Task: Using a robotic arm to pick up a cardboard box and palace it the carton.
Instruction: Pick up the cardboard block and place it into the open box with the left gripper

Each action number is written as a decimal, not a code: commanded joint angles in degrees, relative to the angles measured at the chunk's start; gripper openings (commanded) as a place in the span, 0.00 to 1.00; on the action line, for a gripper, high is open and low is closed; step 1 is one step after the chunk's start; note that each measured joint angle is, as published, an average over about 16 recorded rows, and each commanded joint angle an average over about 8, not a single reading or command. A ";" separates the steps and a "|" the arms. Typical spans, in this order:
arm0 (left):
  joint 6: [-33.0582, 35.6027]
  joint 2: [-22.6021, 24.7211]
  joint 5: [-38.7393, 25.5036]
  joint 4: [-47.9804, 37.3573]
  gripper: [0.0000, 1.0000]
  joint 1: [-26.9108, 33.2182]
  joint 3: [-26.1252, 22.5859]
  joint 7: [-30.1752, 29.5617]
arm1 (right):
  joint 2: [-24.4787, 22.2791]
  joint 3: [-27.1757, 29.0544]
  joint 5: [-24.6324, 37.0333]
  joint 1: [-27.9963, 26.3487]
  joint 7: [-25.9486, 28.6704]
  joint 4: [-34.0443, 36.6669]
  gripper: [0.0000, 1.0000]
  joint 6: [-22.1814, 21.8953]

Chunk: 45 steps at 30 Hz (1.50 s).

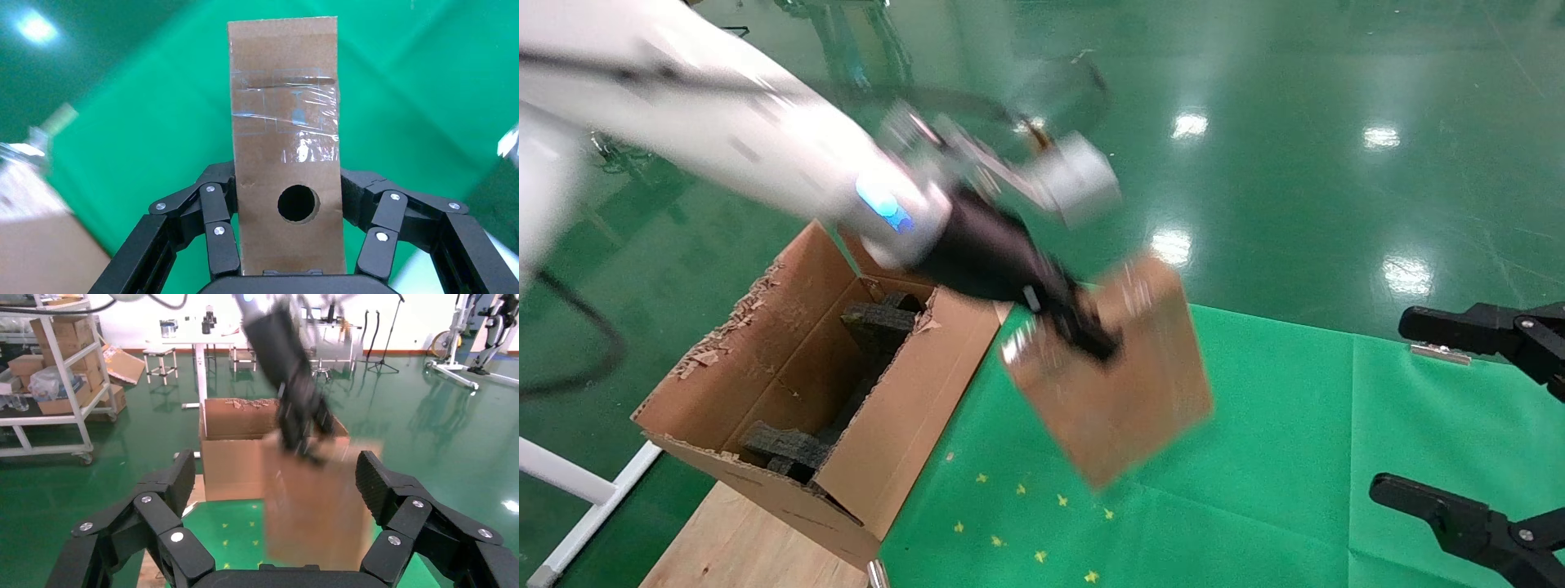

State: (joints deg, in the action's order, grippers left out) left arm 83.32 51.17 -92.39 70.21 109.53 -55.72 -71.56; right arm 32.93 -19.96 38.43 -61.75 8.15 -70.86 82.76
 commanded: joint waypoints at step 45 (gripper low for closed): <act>-24.99 -3.47 -18.34 -66.63 0.00 5.06 -2.17 39.73 | 0.00 -0.01 0.00 0.00 0.00 0.00 1.00 0.00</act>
State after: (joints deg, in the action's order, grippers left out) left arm 59.65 47.73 -110.70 3.71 114.76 -57.90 -31.86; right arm 32.93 -19.97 38.43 -61.75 8.15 -70.86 82.76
